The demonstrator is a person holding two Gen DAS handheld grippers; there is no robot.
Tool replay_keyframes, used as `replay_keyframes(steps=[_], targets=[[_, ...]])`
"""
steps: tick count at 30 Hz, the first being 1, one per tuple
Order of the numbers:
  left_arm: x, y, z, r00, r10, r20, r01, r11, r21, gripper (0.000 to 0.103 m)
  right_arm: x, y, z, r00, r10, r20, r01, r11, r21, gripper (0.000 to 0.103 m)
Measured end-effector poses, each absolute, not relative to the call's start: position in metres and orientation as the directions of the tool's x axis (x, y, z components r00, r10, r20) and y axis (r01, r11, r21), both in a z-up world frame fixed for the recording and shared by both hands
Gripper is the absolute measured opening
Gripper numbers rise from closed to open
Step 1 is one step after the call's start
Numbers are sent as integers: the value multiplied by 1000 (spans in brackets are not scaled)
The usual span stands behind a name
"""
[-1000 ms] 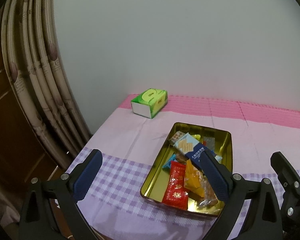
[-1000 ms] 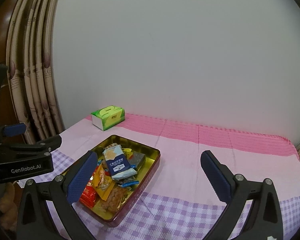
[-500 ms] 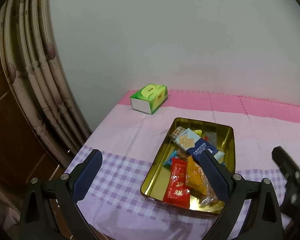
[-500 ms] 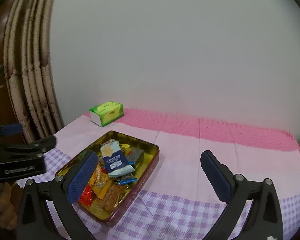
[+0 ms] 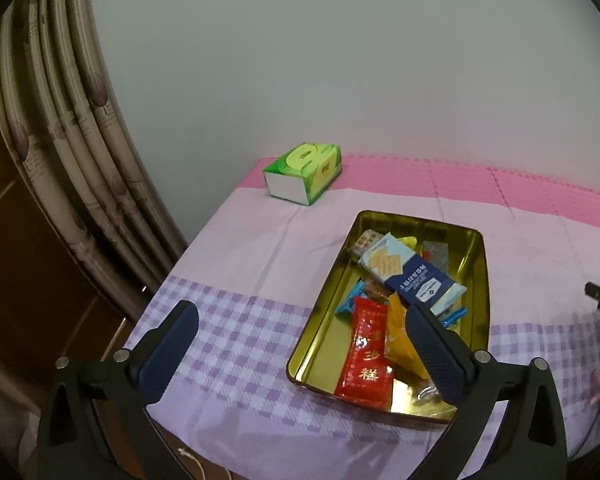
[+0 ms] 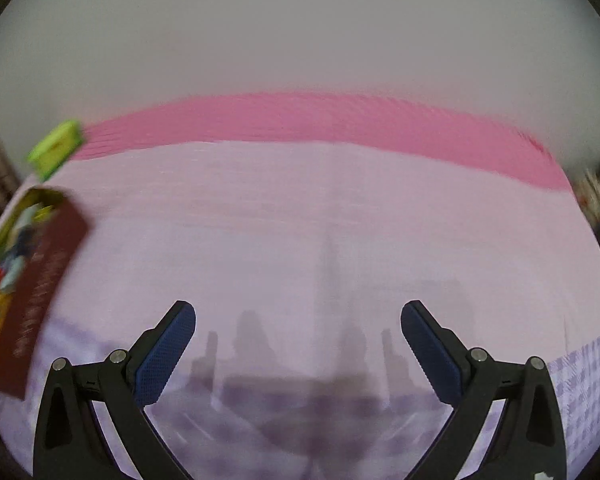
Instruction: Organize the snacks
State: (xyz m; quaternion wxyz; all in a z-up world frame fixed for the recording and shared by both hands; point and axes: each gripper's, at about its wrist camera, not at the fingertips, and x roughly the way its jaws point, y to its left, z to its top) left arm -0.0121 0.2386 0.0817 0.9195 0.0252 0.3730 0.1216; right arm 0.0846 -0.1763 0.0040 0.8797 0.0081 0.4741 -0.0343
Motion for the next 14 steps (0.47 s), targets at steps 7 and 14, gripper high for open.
replay_keyframes(steps=[7,14], targets=[[-4,247,75,666,210,-716,-201,975,99,103,109,-221,-24,502,-70,-862,60,997,-46,102],[3,249,68,623,211,-753,-199,974,108,103,120,-234,-25,548,-48,-835,22,999,-42,103]])
